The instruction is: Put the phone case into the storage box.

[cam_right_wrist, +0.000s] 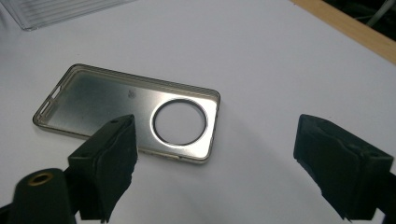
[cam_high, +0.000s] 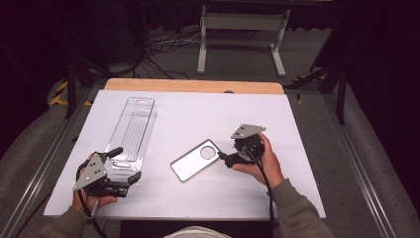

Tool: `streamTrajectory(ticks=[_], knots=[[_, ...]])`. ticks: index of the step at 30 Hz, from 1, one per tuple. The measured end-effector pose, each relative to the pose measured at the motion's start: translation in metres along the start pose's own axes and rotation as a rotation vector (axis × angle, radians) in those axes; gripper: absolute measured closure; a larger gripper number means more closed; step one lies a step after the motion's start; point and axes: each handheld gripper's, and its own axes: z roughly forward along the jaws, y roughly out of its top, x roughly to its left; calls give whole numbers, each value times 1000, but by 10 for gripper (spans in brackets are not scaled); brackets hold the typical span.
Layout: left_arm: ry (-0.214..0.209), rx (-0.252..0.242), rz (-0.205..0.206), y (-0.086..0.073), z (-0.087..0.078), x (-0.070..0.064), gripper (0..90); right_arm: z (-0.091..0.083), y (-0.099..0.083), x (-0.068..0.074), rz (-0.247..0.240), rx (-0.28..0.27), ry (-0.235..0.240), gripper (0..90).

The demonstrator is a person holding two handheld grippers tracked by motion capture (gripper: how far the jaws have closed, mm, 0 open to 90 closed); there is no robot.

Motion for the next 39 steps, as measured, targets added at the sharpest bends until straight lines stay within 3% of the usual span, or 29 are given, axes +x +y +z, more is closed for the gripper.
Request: streamTrajectory(ticks=[2, 7, 10, 16, 25, 33, 39], knots=[[-7, 5, 1, 0, 1, 0, 50, 8, 9, -2, -3, 51, -5, 190], [-14, 12, -2, -1, 2, 0, 52, 31, 25, -3, -31, 239, 8, 310], [-19, 10, -3, -1, 2, 0, 51, 44, 32, -4, -47, 322, 9, 336], [-25, 23, 3, -1, 3, -1, 52, 62, 38, -5, -57, 433, 27, 411], [-33, 28, 3, -1, 4, -2, 55, 73, 39, -11, -50, 483, 49, 592], [-35, 30, 1, -1, 4, -2, 56, 81, 34, -15, -25, 520, 78, 665], [-38, 28, -1, -1, 4, -1, 56, 84, 31, -17, -15, 531, 71, 748]])
